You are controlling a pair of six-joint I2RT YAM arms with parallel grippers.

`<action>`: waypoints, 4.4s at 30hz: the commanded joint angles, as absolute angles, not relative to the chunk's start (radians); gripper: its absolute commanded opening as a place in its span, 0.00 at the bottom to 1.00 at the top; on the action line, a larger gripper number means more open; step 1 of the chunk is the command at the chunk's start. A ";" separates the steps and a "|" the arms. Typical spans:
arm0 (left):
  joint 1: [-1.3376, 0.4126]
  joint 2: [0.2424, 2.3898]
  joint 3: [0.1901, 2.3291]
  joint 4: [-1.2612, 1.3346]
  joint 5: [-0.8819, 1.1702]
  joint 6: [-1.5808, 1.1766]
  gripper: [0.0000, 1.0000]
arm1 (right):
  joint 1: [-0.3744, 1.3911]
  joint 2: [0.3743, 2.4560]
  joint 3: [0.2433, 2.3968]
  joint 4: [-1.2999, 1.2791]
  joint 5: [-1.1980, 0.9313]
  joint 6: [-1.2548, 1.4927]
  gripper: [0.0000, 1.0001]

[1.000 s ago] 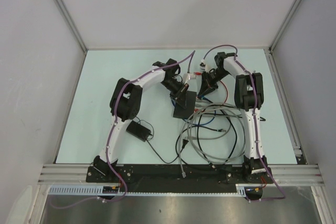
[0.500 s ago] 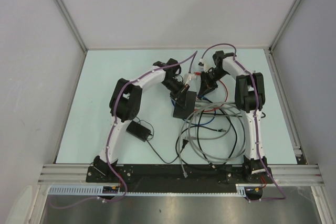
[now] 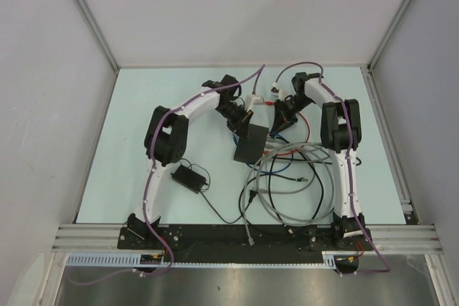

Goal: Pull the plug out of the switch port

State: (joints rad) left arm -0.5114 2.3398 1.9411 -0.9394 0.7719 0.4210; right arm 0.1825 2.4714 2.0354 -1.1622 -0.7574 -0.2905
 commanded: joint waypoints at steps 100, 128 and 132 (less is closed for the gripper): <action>-0.491 2.133 1.792 -1.034 -0.139 0.639 0.00 | 0.095 1.999 1.764 -0.802 -0.686 -0.264 0.60; -0.370 2.226 2.016 -1.230 -0.028 0.157 0.80 | 0.060 2.016 1.773 -0.793 -0.706 -0.218 0.60; -0.365 2.237 2.011 -1.244 0.046 0.121 0.77 | 0.060 2.014 1.773 -0.801 -0.703 -0.222 0.60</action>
State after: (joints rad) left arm -0.3580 2.2524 2.0087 -1.1980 -0.0624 0.2100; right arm 0.0586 2.0075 1.7363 -0.8097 -0.6888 -0.2356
